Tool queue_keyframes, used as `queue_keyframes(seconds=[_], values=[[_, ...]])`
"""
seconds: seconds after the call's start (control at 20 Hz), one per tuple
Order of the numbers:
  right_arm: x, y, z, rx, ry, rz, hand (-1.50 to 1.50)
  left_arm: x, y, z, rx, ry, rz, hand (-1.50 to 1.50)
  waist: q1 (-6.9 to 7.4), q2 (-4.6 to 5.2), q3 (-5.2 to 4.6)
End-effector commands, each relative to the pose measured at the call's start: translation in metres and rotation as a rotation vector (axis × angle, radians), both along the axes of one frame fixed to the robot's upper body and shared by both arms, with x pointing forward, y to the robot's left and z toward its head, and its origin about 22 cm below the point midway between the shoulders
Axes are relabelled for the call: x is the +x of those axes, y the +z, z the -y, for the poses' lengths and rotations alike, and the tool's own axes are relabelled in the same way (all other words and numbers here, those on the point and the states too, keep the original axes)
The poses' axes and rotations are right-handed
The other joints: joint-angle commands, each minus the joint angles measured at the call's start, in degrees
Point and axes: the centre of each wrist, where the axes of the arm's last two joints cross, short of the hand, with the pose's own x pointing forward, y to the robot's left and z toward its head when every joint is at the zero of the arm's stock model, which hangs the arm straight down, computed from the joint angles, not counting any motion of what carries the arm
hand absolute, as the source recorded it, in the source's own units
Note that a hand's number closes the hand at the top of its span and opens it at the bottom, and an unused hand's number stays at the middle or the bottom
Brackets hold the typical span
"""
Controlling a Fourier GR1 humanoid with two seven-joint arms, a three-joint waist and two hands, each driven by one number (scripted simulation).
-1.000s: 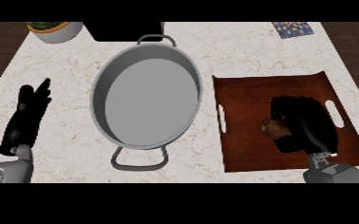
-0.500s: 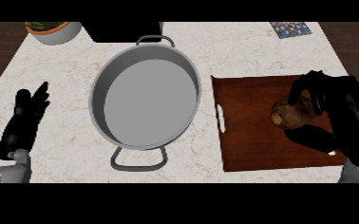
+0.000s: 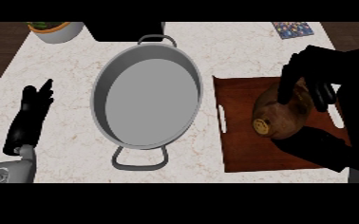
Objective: Pick the sweet potato from the tray and place it in the pot
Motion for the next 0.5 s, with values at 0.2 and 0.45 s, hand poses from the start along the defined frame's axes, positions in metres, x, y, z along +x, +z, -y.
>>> queue_keyframes(seconds=[0.2, 0.45], values=[[0.01, 0.04, -0.093, -0.015, 0.033, -0.096, 1.5, -0.005, 0.001, -0.007, -0.005, -0.014, -0.005, 0.0, 0.62, 0.03, -0.01], [0.051, 0.036, -0.13, -0.036, 0.033, -0.207, 1.5, 0.015, 0.001, -0.008, 0.008, -0.003, 0.015, 0.0, 0.59, 0.33, -0.02]])
